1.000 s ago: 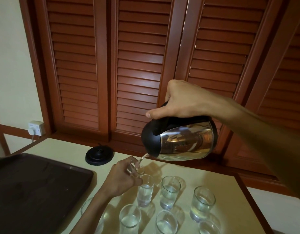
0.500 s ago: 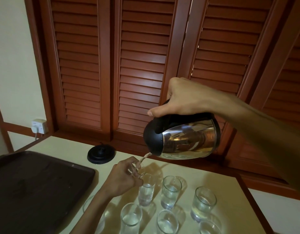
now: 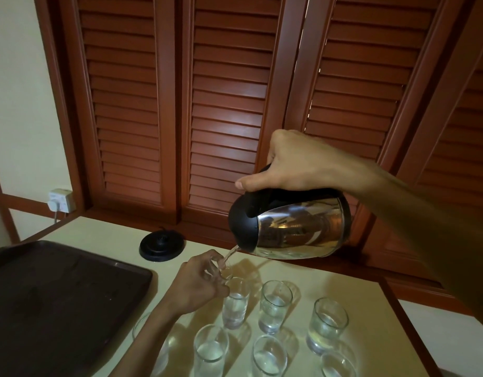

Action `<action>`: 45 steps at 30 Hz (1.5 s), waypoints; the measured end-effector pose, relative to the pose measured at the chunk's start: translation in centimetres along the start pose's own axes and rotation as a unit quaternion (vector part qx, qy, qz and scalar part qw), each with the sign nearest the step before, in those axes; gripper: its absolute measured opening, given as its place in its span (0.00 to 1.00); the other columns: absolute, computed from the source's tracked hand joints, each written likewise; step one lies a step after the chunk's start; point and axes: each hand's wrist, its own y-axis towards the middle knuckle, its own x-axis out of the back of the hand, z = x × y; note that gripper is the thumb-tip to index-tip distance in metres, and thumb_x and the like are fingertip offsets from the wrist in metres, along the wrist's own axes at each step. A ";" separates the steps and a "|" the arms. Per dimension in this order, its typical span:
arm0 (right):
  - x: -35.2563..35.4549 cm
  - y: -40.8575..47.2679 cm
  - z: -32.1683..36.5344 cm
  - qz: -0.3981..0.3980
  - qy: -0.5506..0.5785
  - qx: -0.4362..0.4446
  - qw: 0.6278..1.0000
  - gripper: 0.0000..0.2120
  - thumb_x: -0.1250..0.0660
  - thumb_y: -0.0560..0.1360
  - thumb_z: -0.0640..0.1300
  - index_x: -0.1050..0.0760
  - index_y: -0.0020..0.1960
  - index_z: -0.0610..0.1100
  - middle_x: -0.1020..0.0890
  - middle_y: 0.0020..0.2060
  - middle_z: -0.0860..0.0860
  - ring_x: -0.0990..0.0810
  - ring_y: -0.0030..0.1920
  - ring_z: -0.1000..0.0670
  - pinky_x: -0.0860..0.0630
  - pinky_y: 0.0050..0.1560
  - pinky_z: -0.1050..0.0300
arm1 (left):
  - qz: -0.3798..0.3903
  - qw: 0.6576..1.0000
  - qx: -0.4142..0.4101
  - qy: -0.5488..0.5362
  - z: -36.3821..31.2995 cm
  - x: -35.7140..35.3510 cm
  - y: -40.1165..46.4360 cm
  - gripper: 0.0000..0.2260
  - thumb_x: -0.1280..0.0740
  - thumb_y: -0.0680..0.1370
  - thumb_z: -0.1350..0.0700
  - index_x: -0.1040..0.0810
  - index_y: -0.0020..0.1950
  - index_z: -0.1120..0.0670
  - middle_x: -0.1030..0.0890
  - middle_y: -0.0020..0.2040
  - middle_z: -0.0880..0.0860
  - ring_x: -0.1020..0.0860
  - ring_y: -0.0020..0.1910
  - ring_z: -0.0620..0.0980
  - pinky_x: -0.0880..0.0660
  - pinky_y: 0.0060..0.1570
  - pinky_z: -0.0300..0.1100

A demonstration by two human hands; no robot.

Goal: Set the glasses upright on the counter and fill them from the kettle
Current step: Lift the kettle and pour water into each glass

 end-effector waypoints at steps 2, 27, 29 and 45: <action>-0.6 -0.3 0.1 -0.008 0.002 -0.006 1.000 0.31 0.27 0.67 0.71 0.34 0.25 0.47 0.38 0.14 0.56 0.35 0.21 0.53 0.35 0.30 0.55 | 0.001 1.000 0.001 -0.005 0.1 0.1 0.1 0.16 0.23 0.59 0.52 0.22 0.44 0.45 0.17 0.35 0.45 0.21 0.32 0.42 0.22 0.40 0.45; -8.1 -5.7 -8.0 -0.107 0.511 -0.137 0.842 0.29 0.25 0.71 0.60 0.28 0.26 0.38 0.34 0.21 0.46 0.39 0.19 0.50 0.43 0.22 0.60 | -0.057 0.996 0.064 -0.033 -0.8 3.7 1.6 0.25 0.13 0.59 0.45 0.16 0.48 0.55 0.12 0.46 0.52 0.13 0.48 0.51 0.18 0.56 0.55; -8.7 -6.4 -8.9 -0.106 0.548 -0.162 0.814 0.29 0.25 0.68 0.62 0.30 0.22 0.44 0.34 0.19 0.46 0.39 0.19 0.50 0.42 0.22 0.59 | -0.043 0.996 0.070 0.025 0.3 3.7 2.3 0.25 0.13 0.56 0.42 0.16 0.46 0.52 0.12 0.44 0.49 0.15 0.44 0.42 0.17 0.54 0.48; -10.1 -5.7 -5.0 -0.215 0.582 -0.225 0.751 0.29 0.26 0.73 0.55 0.32 0.18 0.47 0.33 0.16 0.49 0.35 0.15 0.52 0.35 0.20 0.63 | 0.173 0.981 0.062 -0.058 6.8 3.8 3.9 0.19 0.16 0.63 0.66 0.17 0.50 0.61 0.15 0.41 0.43 0.17 0.44 0.42 0.23 0.46 0.35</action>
